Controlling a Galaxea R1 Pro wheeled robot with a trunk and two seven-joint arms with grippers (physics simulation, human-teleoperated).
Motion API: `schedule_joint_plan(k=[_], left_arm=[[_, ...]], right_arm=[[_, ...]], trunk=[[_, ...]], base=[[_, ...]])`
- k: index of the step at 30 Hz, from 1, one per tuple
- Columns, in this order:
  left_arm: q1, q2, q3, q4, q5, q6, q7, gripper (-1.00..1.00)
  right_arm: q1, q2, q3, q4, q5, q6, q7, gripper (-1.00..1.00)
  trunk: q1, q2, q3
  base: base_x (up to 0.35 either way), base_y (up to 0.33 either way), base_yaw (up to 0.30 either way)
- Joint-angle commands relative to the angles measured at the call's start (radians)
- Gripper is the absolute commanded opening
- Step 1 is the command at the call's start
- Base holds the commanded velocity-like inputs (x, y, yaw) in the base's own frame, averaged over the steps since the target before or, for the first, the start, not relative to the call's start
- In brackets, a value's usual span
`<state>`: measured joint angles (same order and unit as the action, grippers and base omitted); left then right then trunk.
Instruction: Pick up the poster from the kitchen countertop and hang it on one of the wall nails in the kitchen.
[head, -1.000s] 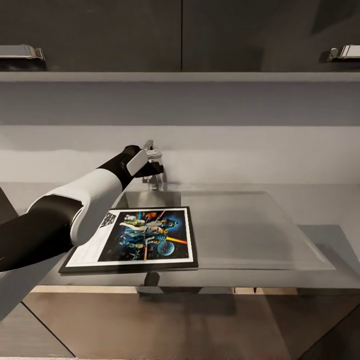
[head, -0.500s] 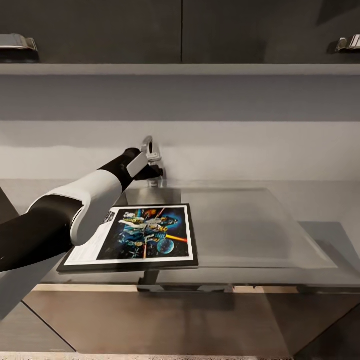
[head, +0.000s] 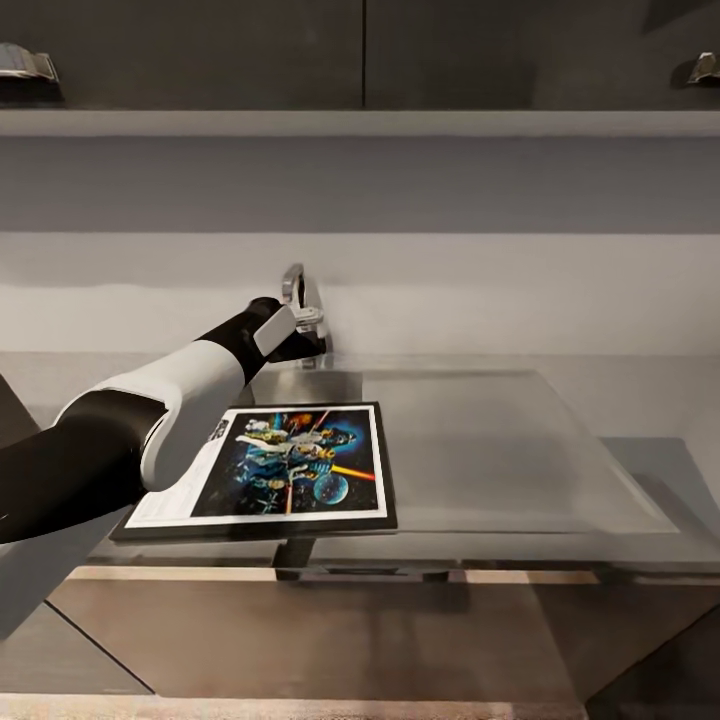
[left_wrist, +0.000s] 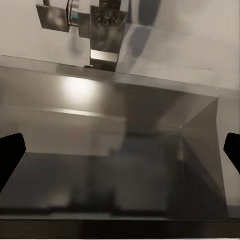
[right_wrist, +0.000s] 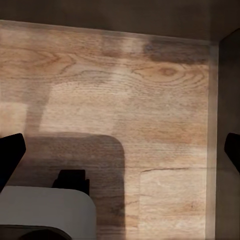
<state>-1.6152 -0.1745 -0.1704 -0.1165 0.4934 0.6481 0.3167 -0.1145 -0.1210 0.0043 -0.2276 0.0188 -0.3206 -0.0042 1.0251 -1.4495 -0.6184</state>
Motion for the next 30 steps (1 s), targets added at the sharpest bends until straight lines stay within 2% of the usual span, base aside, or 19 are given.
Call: schedule_joint_plan(k=[1,30], left_arm=[[0.000,0.000,-0.006,-0.002,0.010,0.004,0.007,1.00],[-0.001,0.000,-0.006,0.026,0.010,0.004,0.007,1.00]], right_arm=[[-0.001,0.000,0.000,0.001,0.002,-0.003,0.000,1.00],[-0.001,0.000,0.000,0.001,0.001,-0.003,0.000,1.00]], trunk=[[0.000,0.000,-0.003],[0.000,0.000,-0.049]], base=[[0.000,0.000,0.000],[0.000,0.000,0.000]])
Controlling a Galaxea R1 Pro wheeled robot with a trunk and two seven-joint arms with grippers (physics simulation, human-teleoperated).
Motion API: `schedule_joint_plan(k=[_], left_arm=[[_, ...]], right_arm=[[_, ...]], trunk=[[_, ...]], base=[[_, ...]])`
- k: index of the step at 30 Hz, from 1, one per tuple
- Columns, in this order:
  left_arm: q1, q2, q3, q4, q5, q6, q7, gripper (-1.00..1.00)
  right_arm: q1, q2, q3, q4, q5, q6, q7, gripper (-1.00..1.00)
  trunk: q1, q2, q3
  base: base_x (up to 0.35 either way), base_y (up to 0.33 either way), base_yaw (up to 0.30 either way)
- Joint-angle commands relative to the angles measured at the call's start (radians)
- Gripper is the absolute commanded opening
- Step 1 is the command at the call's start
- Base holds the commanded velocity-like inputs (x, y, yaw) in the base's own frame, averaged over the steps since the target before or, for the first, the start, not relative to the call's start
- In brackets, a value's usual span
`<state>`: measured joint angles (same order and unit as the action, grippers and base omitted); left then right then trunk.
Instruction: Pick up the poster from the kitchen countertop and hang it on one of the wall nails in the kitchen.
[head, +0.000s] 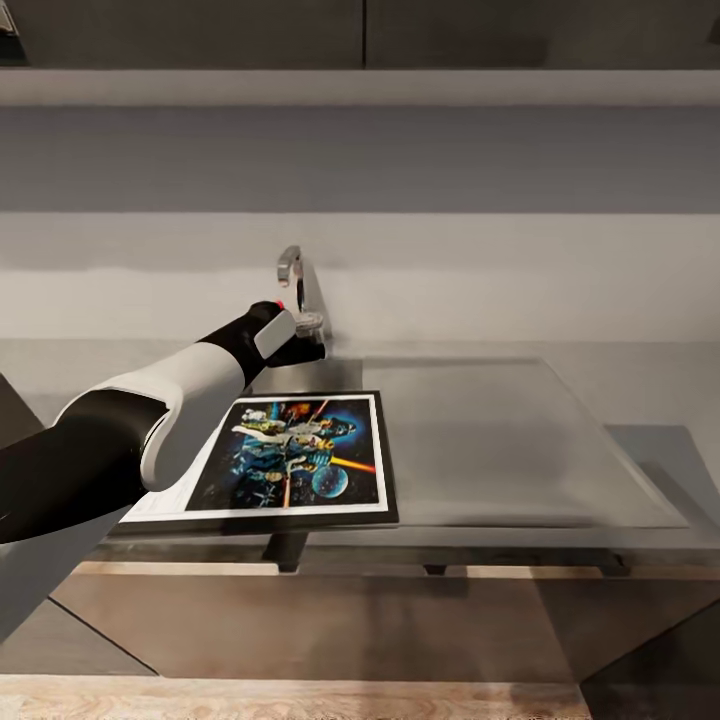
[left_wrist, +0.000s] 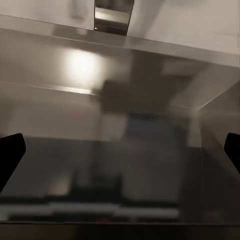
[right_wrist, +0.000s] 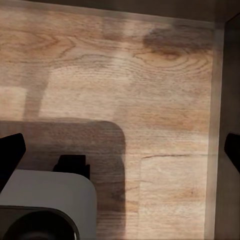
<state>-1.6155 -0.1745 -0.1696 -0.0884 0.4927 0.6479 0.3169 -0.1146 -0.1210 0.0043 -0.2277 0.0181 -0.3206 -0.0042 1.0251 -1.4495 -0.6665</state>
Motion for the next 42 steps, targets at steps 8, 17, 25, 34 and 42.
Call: schedule_joint_plan(k=[8,17,25,34,42], left_arm=[[0.000,0.000,-0.007,0.009,0.010,0.004,0.007,1.00],[-0.001,0.001,-0.007,0.010,0.010,0.004,0.007,1.00],[0.000,0.002,-0.007,0.010,0.010,0.004,0.007,1.00],[0.000,0.002,-0.007,0.012,0.010,0.004,0.007,1.00],[0.000,0.001,-0.007,0.023,0.010,0.003,0.007,1.00]], right_arm=[[0.000,0.000,0.000,0.001,0.002,-0.003,0.000,1.00],[0.000,0.000,0.000,0.001,0.002,-0.003,0.000,1.00],[0.000,0.000,0.000,0.001,0.003,-0.003,0.000,1.00],[0.000,0.000,0.000,0.001,0.003,-0.003,0.000,1.00],[0.000,0.000,0.000,0.001,0.002,-0.003,0.000,1.00]], trunk=[[0.000,0.000,-0.014],[0.000,0.000,-0.028],[0.000,0.000,-0.041],[0.000,0.000,-0.055],[0.000,0.000,-0.064]], base=[[0.000,0.000,0.000],[0.000,0.000,0.000],[0.000,0.000,0.000],[0.000,0.000,0.000],[0.000,0.000,0.000]])
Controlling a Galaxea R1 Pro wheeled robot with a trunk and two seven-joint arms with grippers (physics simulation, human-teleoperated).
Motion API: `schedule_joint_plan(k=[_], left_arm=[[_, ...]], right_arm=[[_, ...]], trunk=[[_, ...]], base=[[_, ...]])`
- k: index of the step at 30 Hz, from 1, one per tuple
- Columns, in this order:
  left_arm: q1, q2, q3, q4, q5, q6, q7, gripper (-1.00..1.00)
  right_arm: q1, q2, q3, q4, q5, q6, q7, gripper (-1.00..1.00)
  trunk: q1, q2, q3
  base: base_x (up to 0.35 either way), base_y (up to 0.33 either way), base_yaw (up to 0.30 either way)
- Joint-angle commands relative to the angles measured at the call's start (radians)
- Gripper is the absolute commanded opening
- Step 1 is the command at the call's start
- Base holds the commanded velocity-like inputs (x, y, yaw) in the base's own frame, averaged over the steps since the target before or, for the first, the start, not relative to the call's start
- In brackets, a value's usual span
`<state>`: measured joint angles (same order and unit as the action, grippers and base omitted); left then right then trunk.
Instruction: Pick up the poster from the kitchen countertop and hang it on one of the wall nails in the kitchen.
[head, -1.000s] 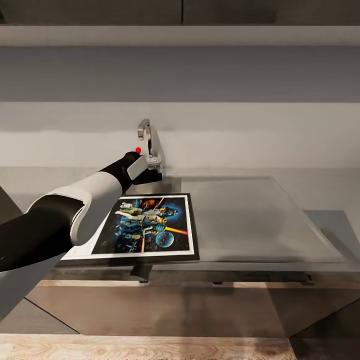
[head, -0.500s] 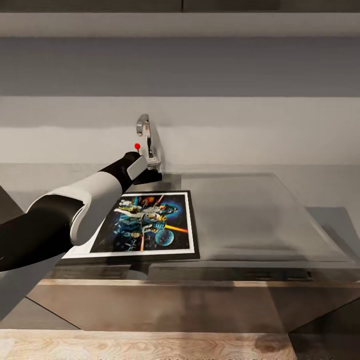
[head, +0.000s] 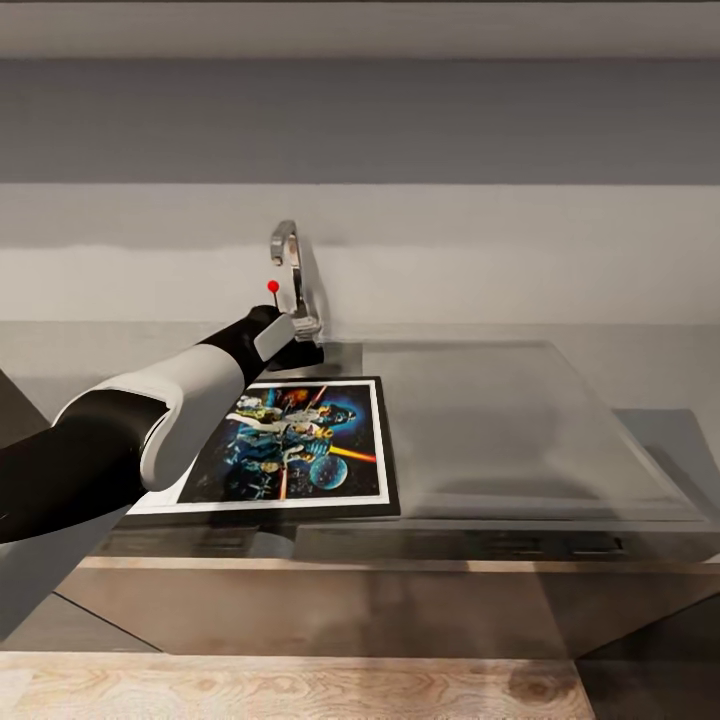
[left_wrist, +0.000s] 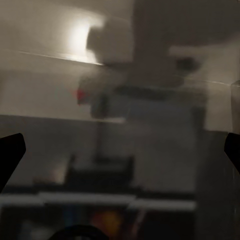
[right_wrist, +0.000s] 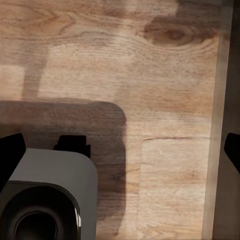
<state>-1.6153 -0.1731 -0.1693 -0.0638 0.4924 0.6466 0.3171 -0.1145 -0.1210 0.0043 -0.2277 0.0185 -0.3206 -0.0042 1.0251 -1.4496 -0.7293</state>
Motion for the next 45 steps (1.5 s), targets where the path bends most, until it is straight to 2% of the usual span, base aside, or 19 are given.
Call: schedule_joint_plan(k=[1,10,30,45], left_arm=[[0.000,0.000,-0.007,-0.001,0.011,0.004,0.007,1.00],[0.000,0.000,-0.008,0.003,0.010,0.004,0.007,1.00],[0.000,0.000,-0.009,0.019,0.009,0.004,0.006,1.00],[0.000,0.000,-0.009,0.022,0.009,0.004,0.005,1.00]], right_arm=[[0.000,0.000,0.000,0.001,0.002,-0.003,0.000,1.00],[-0.001,0.000,0.000,0.001,0.001,-0.003,0.000,1.00],[0.000,0.000,0.000,0.001,0.001,-0.003,0.000,1.00],[-0.001,0.000,0.000,0.001,0.001,-0.003,0.000,1.00]], trunk=[[0.000,0.000,-0.001],[0.000,0.000,-0.004],[0.000,0.000,-0.032],[0.000,0.000,-0.033]], base=[[0.000,0.000,0.000],[0.000,0.000,0.000],[0.000,0.000,0.000],[-0.038,0.000,0.000]])
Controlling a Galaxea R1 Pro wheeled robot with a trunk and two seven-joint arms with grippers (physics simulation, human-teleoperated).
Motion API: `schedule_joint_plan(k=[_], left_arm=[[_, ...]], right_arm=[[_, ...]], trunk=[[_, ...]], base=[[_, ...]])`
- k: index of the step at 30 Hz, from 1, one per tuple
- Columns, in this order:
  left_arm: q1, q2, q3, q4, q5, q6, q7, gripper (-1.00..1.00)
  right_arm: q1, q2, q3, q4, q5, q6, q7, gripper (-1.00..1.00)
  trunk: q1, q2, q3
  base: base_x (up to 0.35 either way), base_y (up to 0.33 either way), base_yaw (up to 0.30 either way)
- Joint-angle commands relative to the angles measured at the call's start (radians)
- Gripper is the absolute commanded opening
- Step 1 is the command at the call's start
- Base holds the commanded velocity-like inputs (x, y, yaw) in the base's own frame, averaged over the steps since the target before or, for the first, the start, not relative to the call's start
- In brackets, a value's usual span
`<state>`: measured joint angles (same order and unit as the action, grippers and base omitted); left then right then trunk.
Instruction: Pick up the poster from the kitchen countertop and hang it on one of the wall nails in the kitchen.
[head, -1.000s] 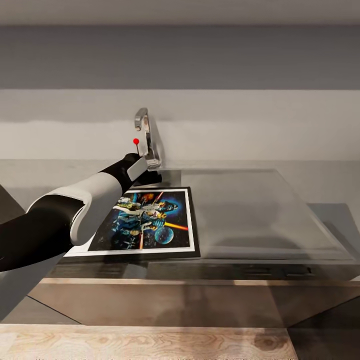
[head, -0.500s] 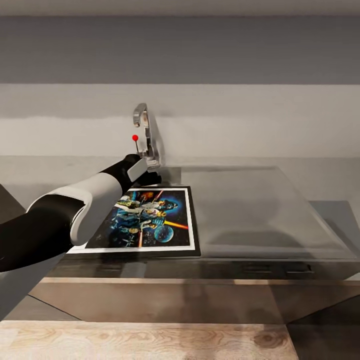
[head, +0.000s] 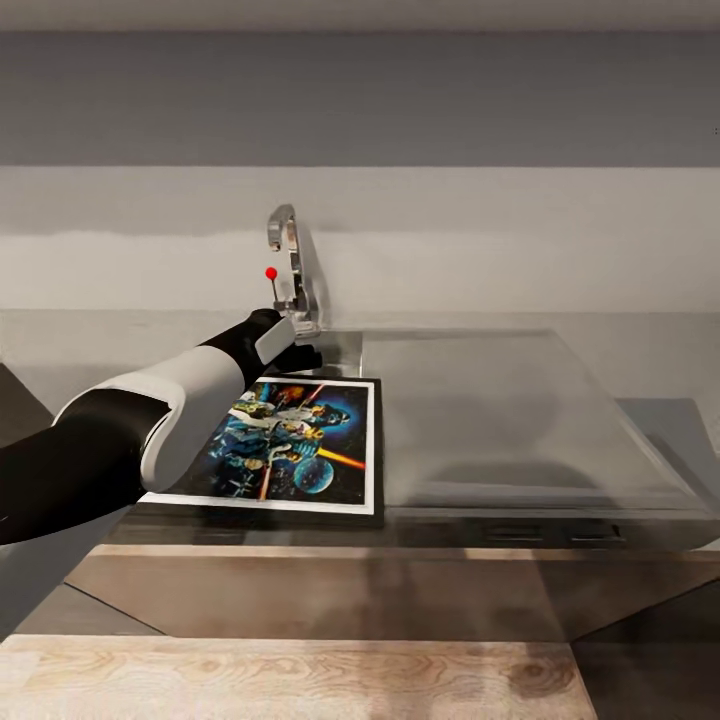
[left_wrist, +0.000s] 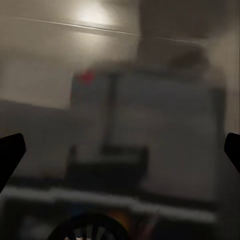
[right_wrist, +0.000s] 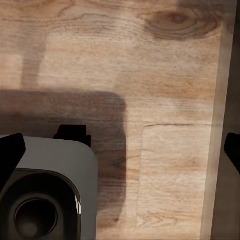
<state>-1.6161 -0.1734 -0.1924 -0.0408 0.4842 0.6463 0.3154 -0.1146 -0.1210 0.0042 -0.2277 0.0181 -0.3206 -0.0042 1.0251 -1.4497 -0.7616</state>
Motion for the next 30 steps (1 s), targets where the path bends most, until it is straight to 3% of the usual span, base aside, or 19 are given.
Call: schedule_joint_plan(k=[1,30], left_arm=[[0.001,0.000,0.014,-0.001,0.017,0.004,0.007,1.00],[0.001,-0.001,0.013,-0.001,0.017,0.004,0.007,1.00]], right_arm=[[0.000,0.000,0.000,0.001,0.002,-0.003,0.000,1.00],[0.000,0.000,0.000,0.001,0.002,-0.003,0.000,1.00]], trunk=[[0.000,0.000,-0.001],[0.000,0.000,-0.001]], base=[[-0.020,0.000,0.000],[-0.087,0.000,0.000]])
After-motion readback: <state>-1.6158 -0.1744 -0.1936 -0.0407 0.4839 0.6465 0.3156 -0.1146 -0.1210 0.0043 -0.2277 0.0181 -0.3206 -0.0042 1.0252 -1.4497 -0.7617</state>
